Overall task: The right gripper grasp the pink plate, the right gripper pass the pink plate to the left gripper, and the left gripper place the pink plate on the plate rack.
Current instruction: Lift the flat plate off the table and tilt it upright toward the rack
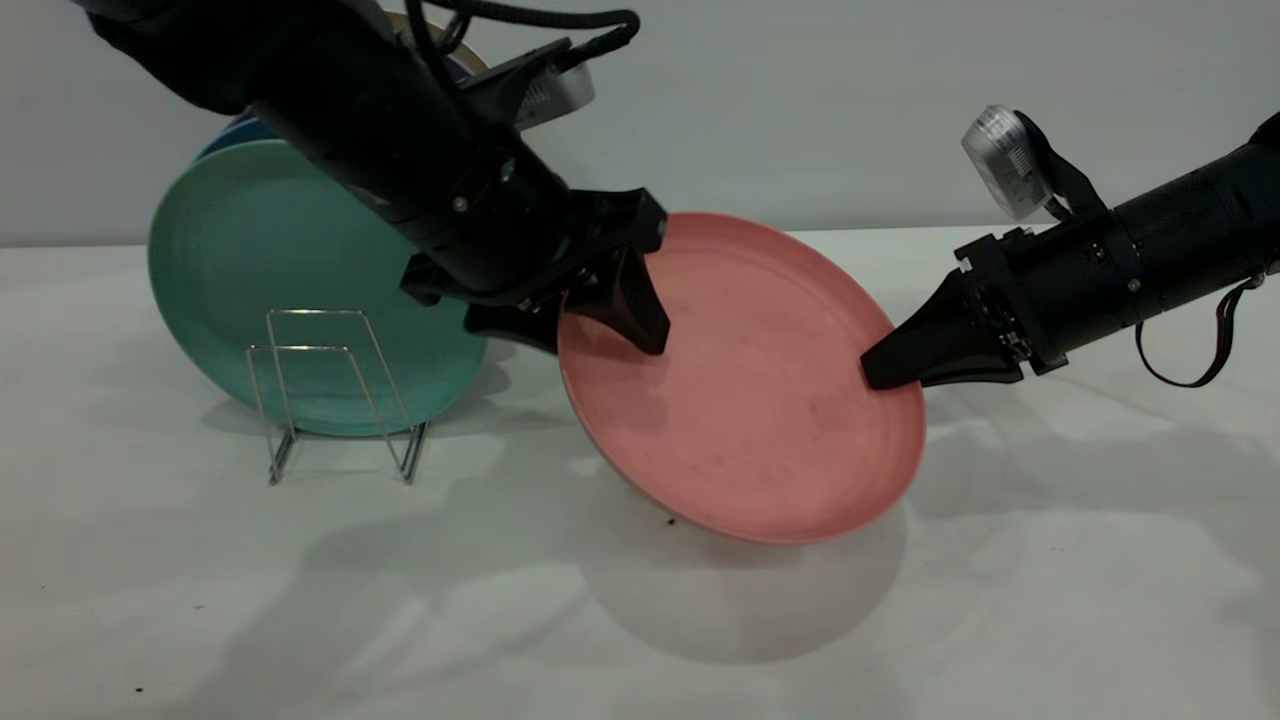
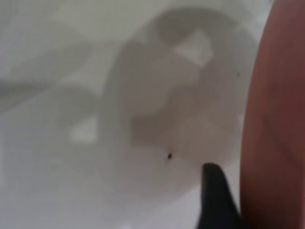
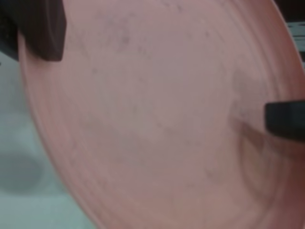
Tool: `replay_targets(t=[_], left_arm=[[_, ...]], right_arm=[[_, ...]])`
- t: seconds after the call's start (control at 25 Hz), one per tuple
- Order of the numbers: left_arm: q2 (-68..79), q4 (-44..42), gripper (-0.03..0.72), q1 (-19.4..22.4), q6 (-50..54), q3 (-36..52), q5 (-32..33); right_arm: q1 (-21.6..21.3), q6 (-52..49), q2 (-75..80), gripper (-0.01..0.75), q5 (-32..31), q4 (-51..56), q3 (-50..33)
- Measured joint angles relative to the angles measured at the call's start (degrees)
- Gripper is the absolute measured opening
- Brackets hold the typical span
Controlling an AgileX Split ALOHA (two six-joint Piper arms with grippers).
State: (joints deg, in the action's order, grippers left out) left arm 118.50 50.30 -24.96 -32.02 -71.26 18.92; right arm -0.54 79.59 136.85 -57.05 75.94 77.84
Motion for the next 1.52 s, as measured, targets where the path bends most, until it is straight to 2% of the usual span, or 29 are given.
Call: replay_targets(t=[0.2,0.28,0.48,0.56,0.64,0.88,1.0,1.16,1.36,1.52], left_arm=[[0.00,0.48,0.142,-0.07,0.00,-0.07,-0.57],[0.00,0.74,0.071,-0.07,0.05,-0.07,-0.25],[0.00,0.93,0.070,-0.07,0.11,-0.13,0.56],[0.00,0.74,0.070,-0.01,-0.23,-0.35,1.14],[0.00,0.74,0.070,0.05,-2.06,-0.55,1.48],[-0.42,0.36,0.070,0.21,-11.73,-0.55,2.68],[-2.27,-0.55,0.070,1.02,-17.63,-0.55,2.90],[-6.98,-3.80,0.070,3.96,-25.89,-0.55,4.36],[-13.77,-9.71,0.070,9.02,-36.25,-0.55,9.69],[-18.45,-12.18,0.070,14.07,-44.36,-0.55,13.15]], right_arm=[[0.00,0.04,0.00,0.017,0.12,-0.63,0.00],[0.00,0.11,0.00,0.017,0.29,-1.52,0.00],[0.00,0.01,0.00,0.026,0.67,-1.93,0.00],[0.00,-0.70,-0.25,0.068,0.67,-1.93,0.00],[0.00,-1.92,-1.20,0.143,0.67,-2.04,0.00],[-0.57,-3.36,-10.02,0.490,0.47,-2.81,0.00],[-2.36,-5.14,-17.04,0.582,-1.37,-3.25,0.00],[-4.87,-10.24,-26.88,0.564,-7.75,-6.59,0.00],[-4.43,-18.00,-39.26,0.447,-10.68,-16.71,-0.58],[-3.03,-24.20,-47.71,0.361,-11.65,-23.21,-4.20]])
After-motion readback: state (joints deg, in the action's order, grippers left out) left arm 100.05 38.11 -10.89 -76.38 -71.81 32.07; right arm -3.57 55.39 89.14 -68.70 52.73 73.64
